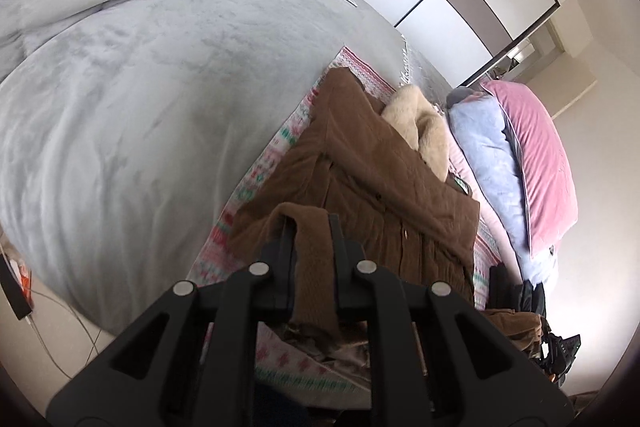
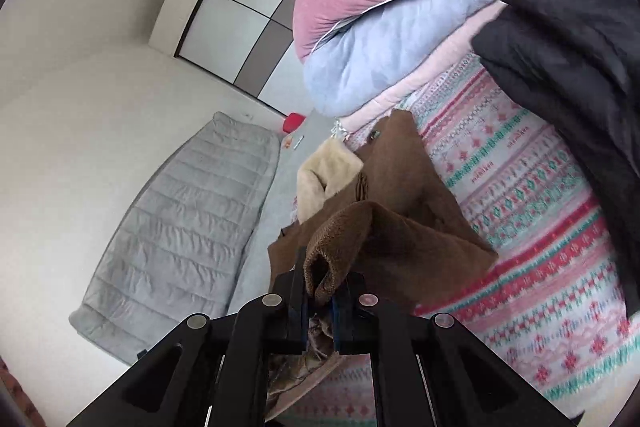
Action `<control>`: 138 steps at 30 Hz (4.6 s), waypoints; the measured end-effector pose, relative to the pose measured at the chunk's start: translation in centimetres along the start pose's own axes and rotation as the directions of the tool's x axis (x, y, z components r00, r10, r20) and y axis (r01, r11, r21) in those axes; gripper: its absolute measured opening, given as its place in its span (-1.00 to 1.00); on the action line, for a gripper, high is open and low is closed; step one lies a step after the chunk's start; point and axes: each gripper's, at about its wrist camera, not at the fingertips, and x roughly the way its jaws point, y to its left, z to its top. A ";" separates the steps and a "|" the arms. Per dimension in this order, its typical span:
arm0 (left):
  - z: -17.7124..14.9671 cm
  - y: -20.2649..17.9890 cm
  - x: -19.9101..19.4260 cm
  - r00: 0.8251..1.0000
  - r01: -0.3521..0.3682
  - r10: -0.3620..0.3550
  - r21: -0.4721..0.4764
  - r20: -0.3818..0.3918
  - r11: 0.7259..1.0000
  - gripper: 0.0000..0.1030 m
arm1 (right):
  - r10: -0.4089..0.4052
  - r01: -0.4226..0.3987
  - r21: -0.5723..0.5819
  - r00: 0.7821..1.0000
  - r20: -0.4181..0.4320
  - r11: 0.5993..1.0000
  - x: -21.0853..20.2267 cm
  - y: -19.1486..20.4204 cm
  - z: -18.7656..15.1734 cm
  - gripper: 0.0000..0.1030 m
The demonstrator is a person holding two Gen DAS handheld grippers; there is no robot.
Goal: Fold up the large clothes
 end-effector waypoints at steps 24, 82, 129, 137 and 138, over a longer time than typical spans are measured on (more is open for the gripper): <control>25.5 -8.3 31.1 0.979 -0.168 0.162 -0.040 -0.121 0.985 0.05 | -0.598 0.558 -0.313 0.800 -0.042 0.769 37.1 -2.4 23.2 0.20; 0.9 -18.1 25.3 0.987 -0.129 0.156 0.354 -0.048 0.926 0.25 | -0.520 0.510 -0.107 0.842 -0.141 0.854 24.6 -6.4 6.4 0.04; 6.3 -33.4 39.7 0.944 -0.250 0.329 0.635 -0.007 0.731 0.26 | -0.298 0.345 0.304 0.935 -0.190 0.888 26.4 -11.8 3.0 0.18; 7.7 -33.0 45.4 0.915 -0.281 0.400 0.624 -0.056 0.729 0.34 | -0.289 0.331 0.321 0.941 -0.174 0.887 26.9 -12.1 3.3 0.18; 7.5 -32.9 45.7 0.914 -0.288 0.404 0.634 -0.042 0.718 0.34 | -0.289 0.332 0.316 0.941 -0.177 0.888 26.9 -12.1 3.4 0.18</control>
